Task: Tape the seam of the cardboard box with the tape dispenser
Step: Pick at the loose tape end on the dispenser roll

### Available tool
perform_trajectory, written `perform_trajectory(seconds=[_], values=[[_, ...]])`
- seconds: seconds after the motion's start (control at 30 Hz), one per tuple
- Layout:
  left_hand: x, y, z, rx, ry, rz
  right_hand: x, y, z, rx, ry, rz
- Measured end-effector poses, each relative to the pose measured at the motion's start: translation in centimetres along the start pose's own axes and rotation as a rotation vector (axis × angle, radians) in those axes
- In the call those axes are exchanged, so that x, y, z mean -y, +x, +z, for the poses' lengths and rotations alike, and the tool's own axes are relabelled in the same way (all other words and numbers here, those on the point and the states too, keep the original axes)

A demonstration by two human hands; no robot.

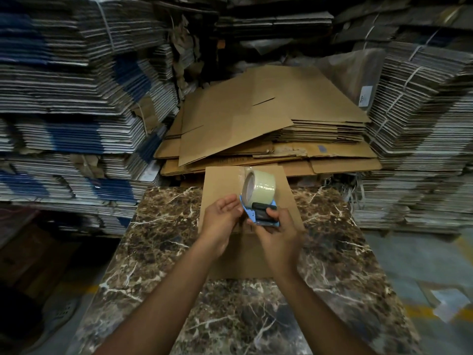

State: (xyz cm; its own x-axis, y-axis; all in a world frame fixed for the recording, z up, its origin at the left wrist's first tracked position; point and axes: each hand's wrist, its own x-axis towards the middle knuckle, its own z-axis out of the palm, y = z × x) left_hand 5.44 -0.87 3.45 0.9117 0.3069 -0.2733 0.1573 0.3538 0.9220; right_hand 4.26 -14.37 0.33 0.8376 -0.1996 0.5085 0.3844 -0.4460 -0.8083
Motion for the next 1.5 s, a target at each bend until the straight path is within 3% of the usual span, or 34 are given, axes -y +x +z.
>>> perform_trajectory(seconds=[0.27, 0.5, 0.63, 0.73, 0.9, 1.13, 1.27, 1.5], values=[[0.5, -1.3, -2.2, -0.007, 0.465, 0.278, -1.1, -1.5, 1.6, 0.165, -0.24, -0.243], [2.7, -3.6, -4.4, 0.003, 0.579, 0.428, -3.6, -2.4, 0.3, 0.451, -0.2, -0.14], [3.6, -4.2, -4.9, -0.015, 0.64, 0.493, -2.6, -1.0, -1.4, 0.444, -0.076, -0.182], [3.9, -4.2, -4.7, -0.041, 0.801, 0.636, -2.3, -0.2, -1.7, 0.4, -0.097, -0.228], [4.0, -4.0, -4.0, -0.072, 0.817, 0.759, -2.4, -0.2, -1.5, 0.323, -0.112, -0.274], [4.7, -4.2, -3.5, -0.159, 0.743, 0.773, -0.9, -1.0, -1.2, 0.233, -0.09, -0.197], [5.0, -4.8, -2.8, -0.236, 0.637, 0.699, -0.5, -1.8, -1.1, 0.247, 0.002, -0.028], [4.7, -5.0, -2.6, -0.238, 0.566, 0.589, -0.5, -1.7, -1.1, 0.289, 0.013, 0.039]])
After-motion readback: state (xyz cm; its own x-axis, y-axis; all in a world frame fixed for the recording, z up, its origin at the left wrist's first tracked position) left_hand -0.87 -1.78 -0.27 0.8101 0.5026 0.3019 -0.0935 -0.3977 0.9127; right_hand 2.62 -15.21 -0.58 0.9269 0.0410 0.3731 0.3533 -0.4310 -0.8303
